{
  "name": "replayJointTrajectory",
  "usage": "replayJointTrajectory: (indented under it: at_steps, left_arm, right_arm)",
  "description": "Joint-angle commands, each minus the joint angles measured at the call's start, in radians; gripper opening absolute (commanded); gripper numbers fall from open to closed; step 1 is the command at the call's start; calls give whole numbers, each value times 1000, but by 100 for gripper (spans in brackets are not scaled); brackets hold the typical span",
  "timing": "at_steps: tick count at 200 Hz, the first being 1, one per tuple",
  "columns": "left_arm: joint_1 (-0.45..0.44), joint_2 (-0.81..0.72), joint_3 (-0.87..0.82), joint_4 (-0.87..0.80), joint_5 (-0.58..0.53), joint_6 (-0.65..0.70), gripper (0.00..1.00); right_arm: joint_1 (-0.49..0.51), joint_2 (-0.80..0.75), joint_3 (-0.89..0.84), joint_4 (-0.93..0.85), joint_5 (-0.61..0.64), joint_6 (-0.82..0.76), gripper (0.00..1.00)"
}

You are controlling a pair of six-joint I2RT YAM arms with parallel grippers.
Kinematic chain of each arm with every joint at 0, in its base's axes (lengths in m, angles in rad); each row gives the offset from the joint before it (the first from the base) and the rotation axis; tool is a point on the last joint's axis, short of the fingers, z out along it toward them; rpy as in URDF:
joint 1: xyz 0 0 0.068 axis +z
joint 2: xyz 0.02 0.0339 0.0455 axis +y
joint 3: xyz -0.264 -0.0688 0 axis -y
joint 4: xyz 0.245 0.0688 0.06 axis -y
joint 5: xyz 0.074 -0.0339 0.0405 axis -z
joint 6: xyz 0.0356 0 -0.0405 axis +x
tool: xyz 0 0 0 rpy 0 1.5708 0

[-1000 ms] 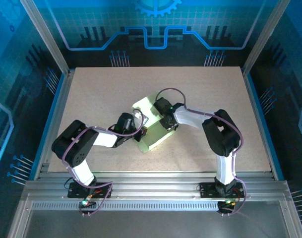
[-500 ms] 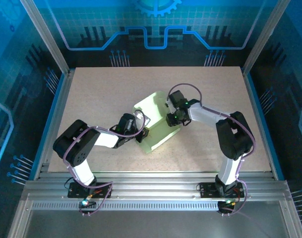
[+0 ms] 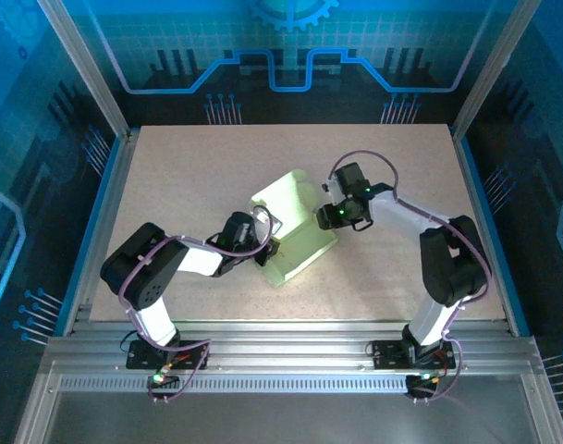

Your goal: Fold the paper box

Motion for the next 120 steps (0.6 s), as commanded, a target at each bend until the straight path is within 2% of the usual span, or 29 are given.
replayJointTrajectory:
  at_steps: [1, 23, 40, 76, 120]
  left_arm:
    - [-38, 53, 19, -127, -42, 56, 5]
    - [-47, 63, 30, -143, -54, 66, 5]
    - [-49, 61, 28, -144, -57, 64, 5]
    - [-48, 62, 30, -145, -57, 64, 5]
    - [-48, 63, 33, -149, -57, 65, 5]
  right_arm:
    - [-44, -31, -17, 66, -164, 59, 33]
    - [-79, -3, -7, 100, -357, 87, 14]
    - [-98, 23, -5, 118, -445, 93, 5]
    - [-152, 75, -26, 130, -536, 101, 3]
    - [-179, 154, -14, 72, -587, 71, 3]
